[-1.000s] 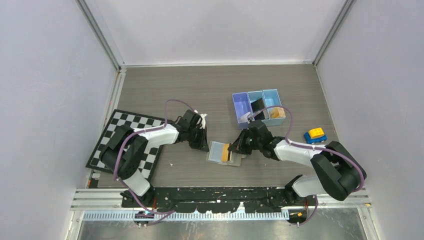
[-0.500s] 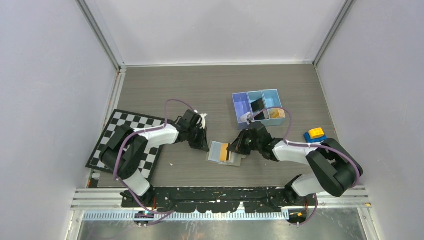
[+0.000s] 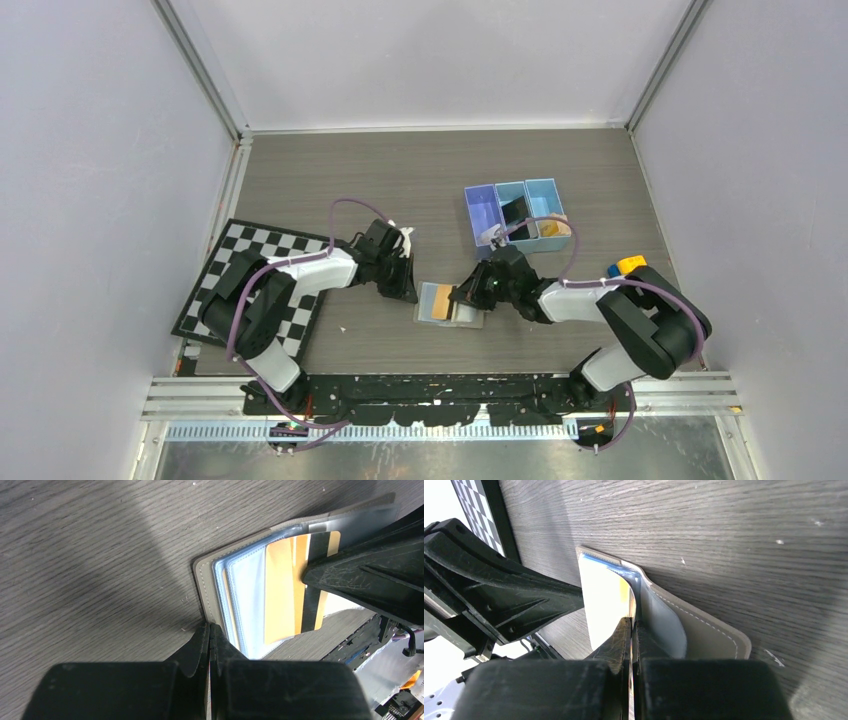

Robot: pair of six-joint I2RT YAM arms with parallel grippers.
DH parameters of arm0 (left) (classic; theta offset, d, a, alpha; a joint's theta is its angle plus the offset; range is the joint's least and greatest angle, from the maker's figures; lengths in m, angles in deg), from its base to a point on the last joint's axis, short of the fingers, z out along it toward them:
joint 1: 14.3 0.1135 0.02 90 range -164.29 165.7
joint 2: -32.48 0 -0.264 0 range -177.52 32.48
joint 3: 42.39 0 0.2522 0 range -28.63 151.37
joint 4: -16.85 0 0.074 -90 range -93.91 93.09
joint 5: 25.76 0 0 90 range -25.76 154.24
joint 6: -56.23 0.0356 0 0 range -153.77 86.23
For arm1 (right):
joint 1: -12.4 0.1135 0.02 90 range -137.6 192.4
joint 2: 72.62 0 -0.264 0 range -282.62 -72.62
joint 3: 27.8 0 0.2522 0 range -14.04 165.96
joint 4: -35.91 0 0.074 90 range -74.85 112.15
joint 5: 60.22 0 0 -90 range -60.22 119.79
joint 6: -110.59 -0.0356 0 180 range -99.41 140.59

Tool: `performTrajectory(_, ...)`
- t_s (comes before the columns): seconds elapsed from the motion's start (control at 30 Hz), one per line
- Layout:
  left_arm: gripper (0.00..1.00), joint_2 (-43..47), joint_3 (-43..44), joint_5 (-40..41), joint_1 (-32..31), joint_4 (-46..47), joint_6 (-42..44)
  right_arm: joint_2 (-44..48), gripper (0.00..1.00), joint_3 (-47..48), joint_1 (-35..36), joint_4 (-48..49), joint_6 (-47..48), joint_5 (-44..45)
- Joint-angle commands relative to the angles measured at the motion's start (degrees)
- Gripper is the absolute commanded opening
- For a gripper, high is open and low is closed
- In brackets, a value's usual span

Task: Put the credit cards into the card holder
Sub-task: Insert the credit card into the card holder.

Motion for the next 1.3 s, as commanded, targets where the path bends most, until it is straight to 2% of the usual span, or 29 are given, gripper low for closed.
performTrajectory(0.0,0.0,-1.74,-2.79,4.31,-0.14,-4.03,1.1,-3.95,0.0,-0.63,1.49,-1.86,-0.22,4.25)
performTrajectory(0.23,0.0,-2.27,-2.65,4.67,-0.15,-3.73,1.19,-5.15,0.0,-0.12,1.8,-1.52,-0.45,3.01)
performTrajectory(0.47,0.0,-2.0,-2.11,6.21,-0.19,-4.23,1.79,-3.86,0.0,2.34,1.81,-8.43,1.29,1.57)
performTrajectory(0.7,0.0,-1.77,-2.49,4.79,-0.18,-3.06,2.04,-8.69,0.02,4.59,1.83,-4.23,1.5,-0.24)
performTrajectory(0.87,0.0,-1.56,-2.95,4.91,-0.18,-2.73,1.56,-6.68,0.13,5.06,1.84,-5.39,2.12,0.96)
performTrajectory(1.27,0.0,-1.75,-2.91,5.58,-0.07,-2.23,0.57,7.38,0.41,6.06,1.78,-20.44,5.33,6.67)
